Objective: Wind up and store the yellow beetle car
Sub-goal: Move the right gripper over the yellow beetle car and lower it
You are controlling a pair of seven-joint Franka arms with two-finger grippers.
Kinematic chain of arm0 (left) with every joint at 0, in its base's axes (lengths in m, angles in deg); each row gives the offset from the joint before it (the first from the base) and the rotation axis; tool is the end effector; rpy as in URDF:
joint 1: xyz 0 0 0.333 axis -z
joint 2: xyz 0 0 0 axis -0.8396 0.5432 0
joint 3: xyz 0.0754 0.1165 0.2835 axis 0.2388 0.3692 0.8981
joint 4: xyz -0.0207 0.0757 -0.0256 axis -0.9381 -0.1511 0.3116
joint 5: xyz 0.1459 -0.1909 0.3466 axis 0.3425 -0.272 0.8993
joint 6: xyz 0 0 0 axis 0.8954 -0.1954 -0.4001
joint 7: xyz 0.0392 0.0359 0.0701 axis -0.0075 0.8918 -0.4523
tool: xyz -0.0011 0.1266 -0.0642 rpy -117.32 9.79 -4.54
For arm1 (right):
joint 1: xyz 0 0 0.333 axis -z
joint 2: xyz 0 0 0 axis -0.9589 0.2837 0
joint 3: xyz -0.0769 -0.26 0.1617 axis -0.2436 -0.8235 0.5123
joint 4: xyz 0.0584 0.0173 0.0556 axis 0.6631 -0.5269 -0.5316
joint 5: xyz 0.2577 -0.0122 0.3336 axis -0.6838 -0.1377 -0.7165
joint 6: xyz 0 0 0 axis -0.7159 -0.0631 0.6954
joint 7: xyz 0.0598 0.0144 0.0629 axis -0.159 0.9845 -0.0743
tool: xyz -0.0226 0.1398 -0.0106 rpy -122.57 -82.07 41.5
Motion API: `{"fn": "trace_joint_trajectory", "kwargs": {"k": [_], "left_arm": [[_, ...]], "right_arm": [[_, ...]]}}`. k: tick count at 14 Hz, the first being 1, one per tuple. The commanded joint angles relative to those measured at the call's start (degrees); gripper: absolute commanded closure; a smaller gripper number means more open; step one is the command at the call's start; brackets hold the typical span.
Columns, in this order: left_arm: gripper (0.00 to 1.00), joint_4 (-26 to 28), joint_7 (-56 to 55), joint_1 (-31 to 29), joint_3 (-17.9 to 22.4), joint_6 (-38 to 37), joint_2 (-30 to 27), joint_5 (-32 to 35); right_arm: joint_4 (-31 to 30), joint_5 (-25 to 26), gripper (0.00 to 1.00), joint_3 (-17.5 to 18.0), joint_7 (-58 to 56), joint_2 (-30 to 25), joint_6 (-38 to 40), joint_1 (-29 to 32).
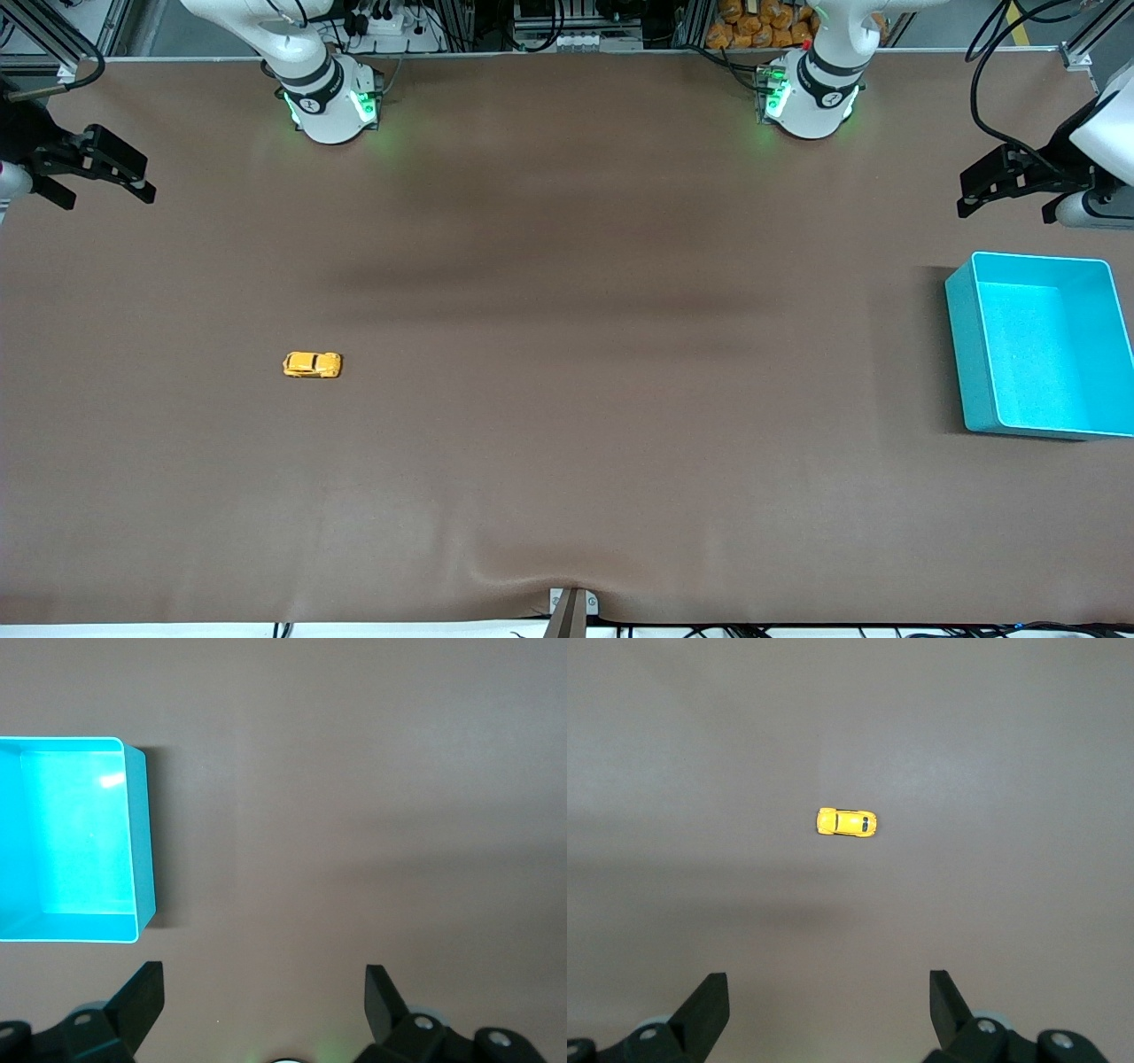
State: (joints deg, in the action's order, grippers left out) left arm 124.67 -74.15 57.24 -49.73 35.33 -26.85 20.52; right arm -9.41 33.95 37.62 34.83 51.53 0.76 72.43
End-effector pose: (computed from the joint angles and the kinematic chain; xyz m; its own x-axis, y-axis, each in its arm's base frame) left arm 0.5677 -0.0481 0.6168 0.9960 -0.0863 -0.0237 -0.0862 -0.9963 0.0030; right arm 0.5382 0.0087 0.6221 0.9982 0.0562 0.0184 0.0568 -0.9978 -0.0329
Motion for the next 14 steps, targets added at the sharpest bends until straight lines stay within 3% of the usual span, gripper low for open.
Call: {"fn": "trace_joint_trajectory", "kwargs": {"k": [1, 5, 8, 11, 14], "left_arm": [[0.0, 0.0, -0.5, -0.5, -0.4, -0.8, -0.5, -1.2], [0.0, -0.3, -0.5, -0.5, -0.3, -0.7, -0.3, -0.6], [0.0, -0.3, -0.5, -0.3, -0.3, -0.4, 0.0, -0.4], [0.0, -0.3, -0.5, -0.3, -0.3, -0.4, 0.1, -0.4], [0.0, -0.3, -0.5, -0.2, -0.3, -0.4, 0.0, -0.3]], "right_arm": [[-0.3, -0.2, 0.0, -0.1, 1.0, -0.3, 0.4, -0.1], [-0.6, -0.2, 0.0, -0.1, 0.4, -0.1, 0.4, -0.2], [-2.9, -0.1, 0.0, -0.1, -10.6, 1.6, 1.7, 0.1], [-4.3, 0.5, 0.0, 0.0, -11.1, 3.8, 0.5, -0.5], [-11.8, 4.5, 0.0, 0.0, -11.6, 3.9, -8.0, -4.0]]}}
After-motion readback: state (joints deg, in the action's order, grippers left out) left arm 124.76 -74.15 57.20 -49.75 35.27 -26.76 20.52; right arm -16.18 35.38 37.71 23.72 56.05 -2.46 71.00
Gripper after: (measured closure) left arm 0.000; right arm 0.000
